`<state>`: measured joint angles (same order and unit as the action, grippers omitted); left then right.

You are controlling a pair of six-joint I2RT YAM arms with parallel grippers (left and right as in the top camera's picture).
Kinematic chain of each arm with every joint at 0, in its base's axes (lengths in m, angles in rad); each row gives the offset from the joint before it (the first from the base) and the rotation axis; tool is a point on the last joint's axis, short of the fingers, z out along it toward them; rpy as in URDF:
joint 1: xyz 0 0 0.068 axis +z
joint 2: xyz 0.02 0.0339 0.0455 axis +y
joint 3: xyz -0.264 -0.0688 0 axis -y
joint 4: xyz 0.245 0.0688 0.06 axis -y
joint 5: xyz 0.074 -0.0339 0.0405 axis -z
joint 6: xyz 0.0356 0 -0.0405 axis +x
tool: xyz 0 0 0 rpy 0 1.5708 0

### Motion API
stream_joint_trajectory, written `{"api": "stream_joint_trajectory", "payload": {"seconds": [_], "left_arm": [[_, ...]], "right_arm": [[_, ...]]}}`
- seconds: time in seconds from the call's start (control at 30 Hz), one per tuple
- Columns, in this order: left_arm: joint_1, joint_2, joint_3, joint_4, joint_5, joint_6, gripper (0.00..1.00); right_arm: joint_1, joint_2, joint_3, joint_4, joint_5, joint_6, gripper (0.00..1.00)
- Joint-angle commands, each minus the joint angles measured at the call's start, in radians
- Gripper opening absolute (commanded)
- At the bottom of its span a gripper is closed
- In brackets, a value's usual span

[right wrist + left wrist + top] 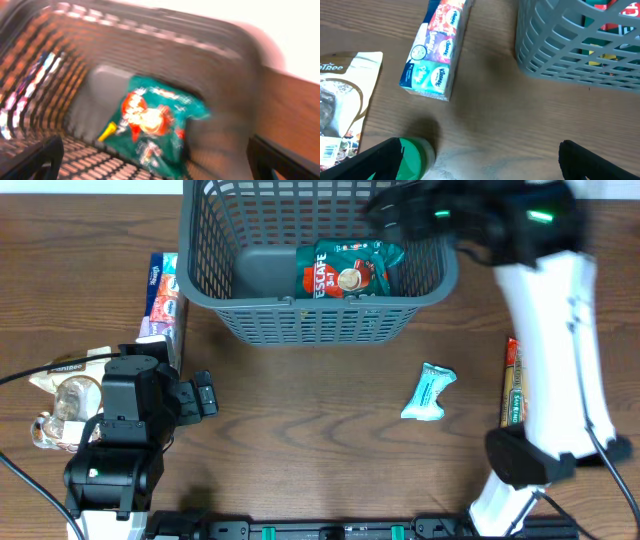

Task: Pack container
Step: 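Move the right gripper down to the mint-green bar and grasp it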

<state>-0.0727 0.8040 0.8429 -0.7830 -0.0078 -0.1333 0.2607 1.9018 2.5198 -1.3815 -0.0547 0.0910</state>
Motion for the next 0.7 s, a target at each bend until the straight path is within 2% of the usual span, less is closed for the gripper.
{"api": "stream_joint_trajectory", "payload": {"seconds": [0.0, 0.07, 0.13, 0.3, 0.57, 0.67], "left_arm": [[0.005, -0.002, 0.021, -0.002, -0.011, 0.008, 0.98], [0.005, -0.002, 0.021, -0.002, -0.011, 0.008, 0.98], [0.005, -0.002, 0.021, -0.002, -0.011, 0.008, 0.99], [0.005, -0.002, 0.021, -0.002, -0.011, 0.008, 0.98], [0.005, -0.002, 0.021, -0.002, -0.012, 0.008, 0.98], [0.005, -0.002, 0.021, -0.001, -0.012, 0.009, 0.98]], "right_arm": [[-0.104, -0.062, 0.078, -0.146, 0.204, 0.286, 0.99], [-0.175, -0.100, 0.081, -0.257, 0.217, 0.383, 0.99], [-0.230, -0.124, 0.080, -0.317, 0.217, 0.418, 0.99], [-0.278, -0.209, -0.006, -0.317, 0.154, 0.420, 0.99], [-0.265, -0.489, -0.513, -0.311, 0.192, 0.617, 0.99], [-0.262, -0.584, -0.729, -0.255, 0.176, 0.658, 0.99]]}}
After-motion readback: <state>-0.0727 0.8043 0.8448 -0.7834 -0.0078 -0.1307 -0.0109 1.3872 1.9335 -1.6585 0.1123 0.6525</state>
